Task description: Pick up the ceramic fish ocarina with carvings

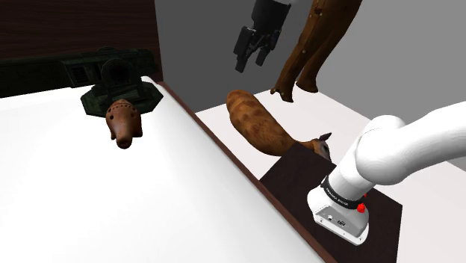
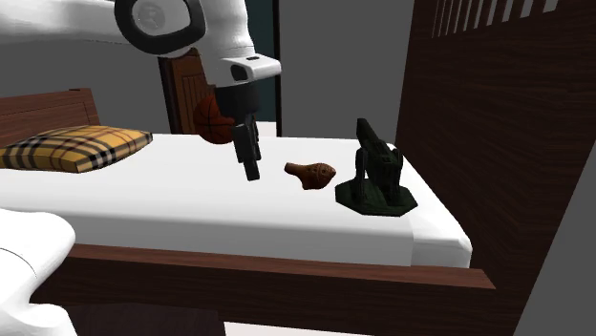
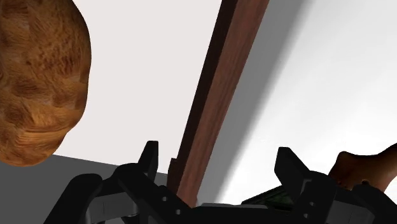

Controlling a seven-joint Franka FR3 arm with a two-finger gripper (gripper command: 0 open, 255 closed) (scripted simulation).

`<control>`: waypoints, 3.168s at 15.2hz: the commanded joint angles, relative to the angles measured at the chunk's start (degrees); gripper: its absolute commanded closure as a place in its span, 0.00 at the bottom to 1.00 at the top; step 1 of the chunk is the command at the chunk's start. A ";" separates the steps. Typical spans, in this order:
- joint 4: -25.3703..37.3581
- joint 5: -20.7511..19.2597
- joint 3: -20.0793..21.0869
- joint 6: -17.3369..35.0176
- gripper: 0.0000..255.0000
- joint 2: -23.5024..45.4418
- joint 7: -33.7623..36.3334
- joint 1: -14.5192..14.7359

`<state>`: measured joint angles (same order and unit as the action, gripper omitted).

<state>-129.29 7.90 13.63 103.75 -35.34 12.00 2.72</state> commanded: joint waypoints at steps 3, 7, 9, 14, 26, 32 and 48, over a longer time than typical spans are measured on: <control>2.21 0.84 5.33 2.75 0.00 4.65 7.33 0.16; 5.73 0.23 10.71 5.70 0.00 10.98 14.74 -0.26; 7.97 -0.75 13.39 6.99 0.00 14.60 18.66 -0.58; 15.09 -5.68 19.89 9.36 0.00 25.16 29.36 -1.28; 40.24 -25.93 24.51 6.00 0.00 55.02 53.36 8.06; 36.52 -26.73 24.06 10.22 0.00 55.73 54.23 7.93; 37.34 -26.51 24.18 9.24 1.00 55.52 54.00 7.94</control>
<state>-92.65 -18.64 37.78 113.67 20.12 66.06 10.53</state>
